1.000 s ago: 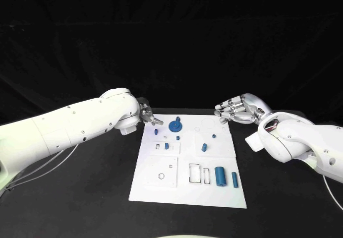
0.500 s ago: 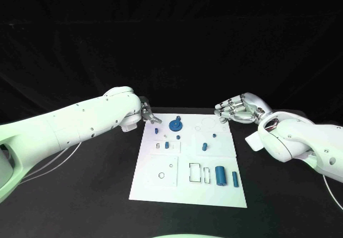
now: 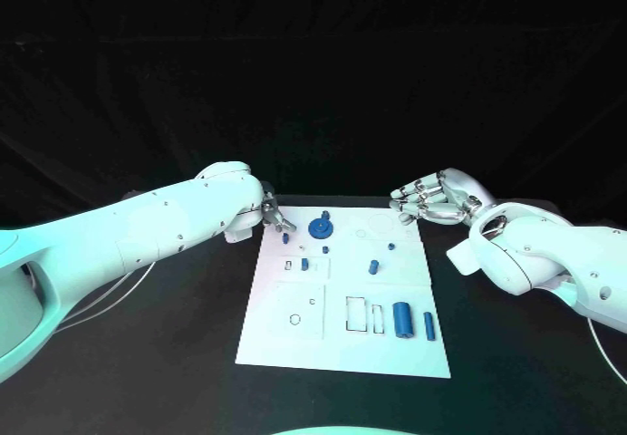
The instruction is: Assemble the parts on the task board
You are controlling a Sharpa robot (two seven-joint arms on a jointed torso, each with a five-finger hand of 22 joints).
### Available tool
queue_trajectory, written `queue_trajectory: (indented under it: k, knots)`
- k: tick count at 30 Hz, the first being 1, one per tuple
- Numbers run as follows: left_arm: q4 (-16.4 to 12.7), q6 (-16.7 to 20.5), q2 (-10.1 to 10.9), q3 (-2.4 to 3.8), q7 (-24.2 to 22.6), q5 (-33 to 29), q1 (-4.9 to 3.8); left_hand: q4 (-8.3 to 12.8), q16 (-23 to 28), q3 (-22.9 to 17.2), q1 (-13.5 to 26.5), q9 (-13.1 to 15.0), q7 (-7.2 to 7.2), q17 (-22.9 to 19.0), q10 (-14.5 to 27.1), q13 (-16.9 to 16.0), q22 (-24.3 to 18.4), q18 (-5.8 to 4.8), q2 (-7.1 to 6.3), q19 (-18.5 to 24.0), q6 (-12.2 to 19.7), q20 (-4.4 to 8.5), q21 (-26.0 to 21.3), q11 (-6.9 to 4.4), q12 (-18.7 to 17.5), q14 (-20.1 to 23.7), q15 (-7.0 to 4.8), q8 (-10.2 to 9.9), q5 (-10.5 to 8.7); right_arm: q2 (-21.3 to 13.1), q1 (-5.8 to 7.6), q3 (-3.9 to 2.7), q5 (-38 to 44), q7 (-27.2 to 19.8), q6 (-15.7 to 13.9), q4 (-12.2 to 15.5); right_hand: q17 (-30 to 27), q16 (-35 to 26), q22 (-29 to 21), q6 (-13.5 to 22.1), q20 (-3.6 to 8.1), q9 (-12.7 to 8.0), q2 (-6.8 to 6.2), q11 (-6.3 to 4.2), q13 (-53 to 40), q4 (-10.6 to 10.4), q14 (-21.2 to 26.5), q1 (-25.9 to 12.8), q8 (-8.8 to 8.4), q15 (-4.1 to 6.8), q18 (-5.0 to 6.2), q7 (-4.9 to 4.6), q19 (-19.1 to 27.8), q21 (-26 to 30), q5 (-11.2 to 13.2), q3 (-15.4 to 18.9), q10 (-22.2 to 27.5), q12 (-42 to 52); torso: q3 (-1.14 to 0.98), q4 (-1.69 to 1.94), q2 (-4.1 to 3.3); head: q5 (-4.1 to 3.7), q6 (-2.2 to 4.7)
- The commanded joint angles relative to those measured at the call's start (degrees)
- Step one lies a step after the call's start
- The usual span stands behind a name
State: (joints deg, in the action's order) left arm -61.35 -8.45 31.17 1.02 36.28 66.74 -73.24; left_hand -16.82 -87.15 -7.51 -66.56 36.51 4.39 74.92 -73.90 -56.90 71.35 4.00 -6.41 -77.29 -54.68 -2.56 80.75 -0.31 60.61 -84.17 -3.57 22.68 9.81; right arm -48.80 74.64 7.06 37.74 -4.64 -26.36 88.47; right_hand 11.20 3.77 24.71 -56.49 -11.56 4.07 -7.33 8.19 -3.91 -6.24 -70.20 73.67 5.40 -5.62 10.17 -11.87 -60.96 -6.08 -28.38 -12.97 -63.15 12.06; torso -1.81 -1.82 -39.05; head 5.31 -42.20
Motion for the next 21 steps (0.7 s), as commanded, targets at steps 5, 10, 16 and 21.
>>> queue_trajectory:
  k: [5,10,16,21]
  knots:
    - [0.29,-2.20,-0.35,-0.01,-0.72,0.47,0.06,0.00,-0.05,0.31,0.43,-0.18,-0.17,11.99,-0.04,-0.20,0.19,0.21,0.14,-0.25,-0.63,-0.43,-0.13,0.39,0.34,-4.78,0.35,-0.43,0.01,0.07,-0.05,-0.01,0.13,-0.50,0.64,0.09,-0.05,-0.20,-0.05,0.41,0.07,0.01,0.19,0.01,0.05,0.06,0.43,-0.54,-0.29,0.17,0.14,-0.09,0.33,0.36,-0.29,0.31,0.22,-0.11,-0.05,0.03,0.08,-0.04,-0.11]
    - [0.19,-2.88,-0.45,-0.02,-0.81,0.13,0.09,0.06,-0.09,0.28,0.22,-0.31,-0.25,12.04,-0.12,-0.30,0.30,0.19,0.30,-0.32,-0.90,-0.45,-0.08,0.33,0.49,-4.80,0.31,-0.47,0.03,0.07,-0.06,-0.01,0.13,-0.50,0.65,0.09,-0.05,-0.20,-0.05,0.41,0.07,0.01,0.19,0.01,0.05,0.06,0.43,-0.54,-0.29,0.17,0.14,-0.09,0.33,0.36,-0.29,0.31,0.22,-0.11,-0.05,0.08,0.09,-0.08,-0.08]
    - [0.21,-3.48,-0.64,-0.05,-0.86,-0.18,0.11,0.10,-0.15,0.20,-0.17,-0.48,-0.35,12.10,-0.19,-0.35,0.37,0.18,0.51,-0.38,-1.25,-0.45,-0.05,0.24,0.60,-4.83,0.24,-0.52,0.04,0.10,-0.07,-0.01,0.13,-0.52,0.67,0.09,-0.05,-0.20,-0.05,0.41,0.07,0.01,0.19,0.01,0.05,0.06,0.43,-0.54,-0.29,0.17,0.14,-0.09,0.33,0.36,-0.29,0.31,0.22,-0.11,-0.03,0.02,0.08,-0.04,-0.04]
    - [0.42,-3.73,-0.80,-0.06,-0.80,-0.26,0.14,0.14,-0.18,-0.01,-0.85,-0.76,-0.41,12.13,-0.23,-0.36,0.45,0.17,0.89,-0.43,-1.53,-0.43,-0.02,0.16,0.70,-4.84,0.17,-0.71,0.04,0.10,-0.07,-0.01,0.13,-0.50,0.68,0.08,-0.05,-0.20,-0.05,0.41,0.07,0.01,0.19,0.01,0.05,0.06,0.43,-0.54,-0.29,0.17,0.14,-0.09,0.33,0.36,-0.29,0.31,0.22,-0.11,-0.03,0.05,0.06,-0.07,-0.06]
